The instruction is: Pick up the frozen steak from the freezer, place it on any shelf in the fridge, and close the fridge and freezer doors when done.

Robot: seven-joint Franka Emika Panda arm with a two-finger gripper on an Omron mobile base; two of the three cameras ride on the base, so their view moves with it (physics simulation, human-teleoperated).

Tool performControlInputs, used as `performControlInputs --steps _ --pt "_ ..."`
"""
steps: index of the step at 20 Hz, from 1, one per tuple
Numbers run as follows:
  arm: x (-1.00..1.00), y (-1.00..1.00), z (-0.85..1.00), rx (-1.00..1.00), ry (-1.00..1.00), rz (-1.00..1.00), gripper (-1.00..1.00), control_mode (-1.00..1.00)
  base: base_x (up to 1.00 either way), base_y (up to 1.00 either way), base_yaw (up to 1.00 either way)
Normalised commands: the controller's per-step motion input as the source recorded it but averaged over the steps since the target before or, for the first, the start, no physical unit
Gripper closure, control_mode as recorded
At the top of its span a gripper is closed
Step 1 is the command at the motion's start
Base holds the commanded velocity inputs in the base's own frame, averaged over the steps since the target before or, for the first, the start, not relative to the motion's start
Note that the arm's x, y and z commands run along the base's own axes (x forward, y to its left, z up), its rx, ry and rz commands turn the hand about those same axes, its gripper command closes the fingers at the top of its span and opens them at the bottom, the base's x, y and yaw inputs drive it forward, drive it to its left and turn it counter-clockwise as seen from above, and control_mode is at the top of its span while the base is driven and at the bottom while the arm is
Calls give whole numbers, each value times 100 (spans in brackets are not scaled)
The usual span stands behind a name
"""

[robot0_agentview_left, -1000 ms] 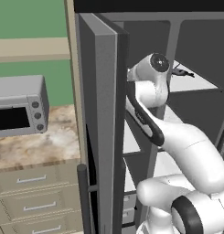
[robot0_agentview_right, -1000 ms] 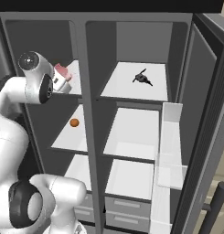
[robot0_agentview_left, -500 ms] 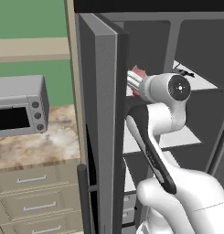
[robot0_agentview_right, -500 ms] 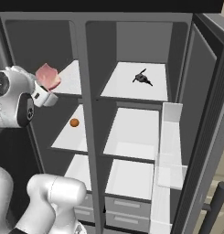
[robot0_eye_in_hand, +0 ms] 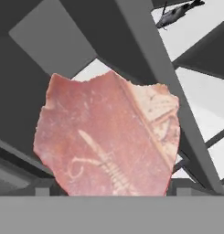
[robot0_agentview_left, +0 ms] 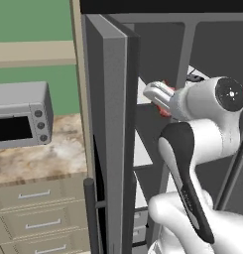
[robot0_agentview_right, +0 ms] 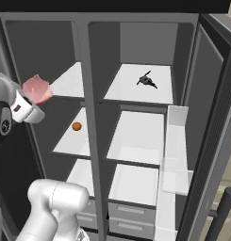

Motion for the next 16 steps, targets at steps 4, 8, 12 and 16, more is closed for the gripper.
performControlInputs --steps 4,8,12,16 --pt "-100 -50 -8 1 25 -9 100 -100 0 0 0" --pt "-100 -94 -10 0 3 -7 100 -100 0 0 0" --pt "-53 -100 0 0 0 0 100 -100 0 0 0" --pt "4 -100 0 0 0 0 100 -100 0 0 0"
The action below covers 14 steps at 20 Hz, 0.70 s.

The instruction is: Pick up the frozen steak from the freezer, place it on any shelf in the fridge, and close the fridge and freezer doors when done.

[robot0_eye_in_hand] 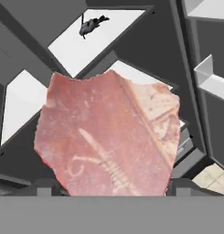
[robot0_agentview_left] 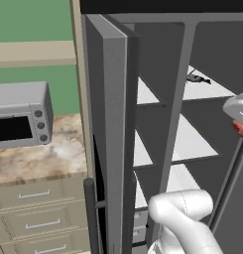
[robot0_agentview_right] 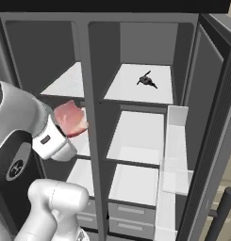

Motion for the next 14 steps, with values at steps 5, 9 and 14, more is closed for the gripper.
performControlInputs --steps 5,9,14 --pt "62 -100 15 0 0 0 100 -100 0 0 0" --pt "96 -84 4 0 0 6 100 -100 0 0 0" --pt "100 -46 0 0 -1 17 100 -100 0 0 0"
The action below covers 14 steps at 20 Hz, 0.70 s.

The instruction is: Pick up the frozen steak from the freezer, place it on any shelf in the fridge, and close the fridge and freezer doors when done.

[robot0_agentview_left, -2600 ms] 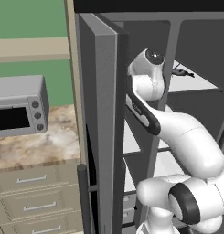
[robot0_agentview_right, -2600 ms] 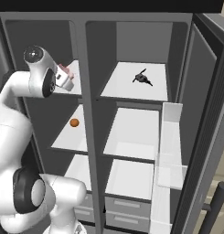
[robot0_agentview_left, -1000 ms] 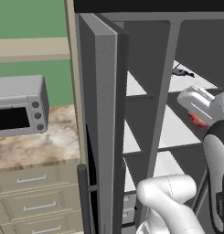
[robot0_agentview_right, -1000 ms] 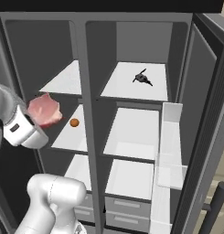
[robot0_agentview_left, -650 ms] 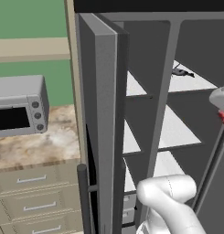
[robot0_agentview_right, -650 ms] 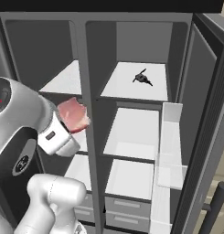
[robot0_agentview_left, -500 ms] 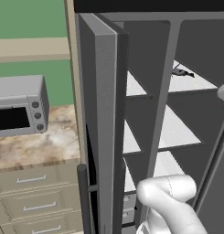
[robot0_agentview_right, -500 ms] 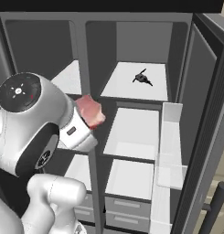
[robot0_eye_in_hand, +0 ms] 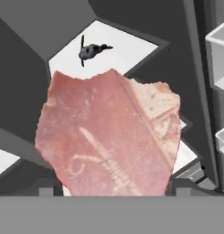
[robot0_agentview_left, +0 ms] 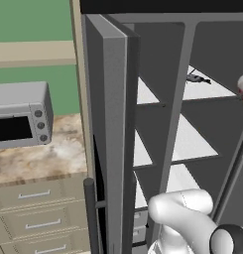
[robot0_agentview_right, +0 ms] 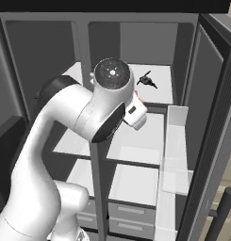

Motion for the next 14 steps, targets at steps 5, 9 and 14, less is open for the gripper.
performControlInputs --steps 5,9,14 --pt "100 -16 -5 0 -1 17 100 -100 0 0 0" --pt "100 -10 -1 0 0 16 100 -100 0 0 0" --pt "100 -8 -16 -1 0 14 100 -100 0 0 0"
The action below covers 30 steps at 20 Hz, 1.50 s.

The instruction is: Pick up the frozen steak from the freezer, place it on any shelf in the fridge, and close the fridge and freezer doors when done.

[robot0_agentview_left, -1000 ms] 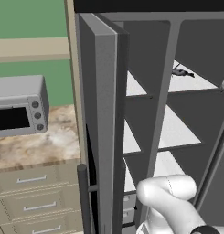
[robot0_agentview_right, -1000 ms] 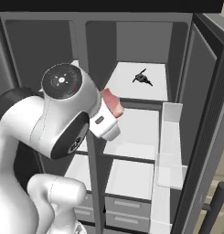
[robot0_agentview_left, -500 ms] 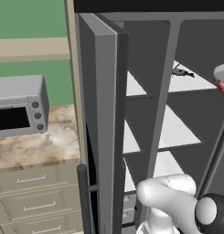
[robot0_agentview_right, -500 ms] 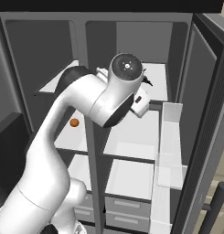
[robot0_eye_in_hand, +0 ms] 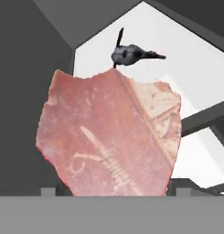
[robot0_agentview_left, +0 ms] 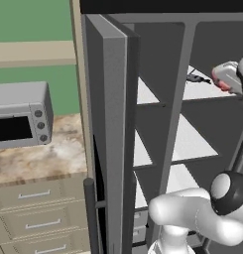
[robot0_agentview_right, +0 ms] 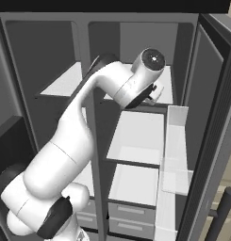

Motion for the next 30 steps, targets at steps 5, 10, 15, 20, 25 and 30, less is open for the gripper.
performControlInputs --steps 5,10,15,20,25,30 --pt "100 -8 -28 -2 0 12 100 -100 0 0 0" --pt "100 -4 -30 -3 0 10 100 -100 0 0 0" --pt "100 0 -26 -3 0 8 -100 -100 0 0 0" --pt "100 0 -14 -3 0 4 -100 -100 0 0 0" --pt "53 0 -1 -1 0 1 -100 -100 0 0 0" --pt "-88 2 -1 0 -5 2 -100 -100 0 0 0"
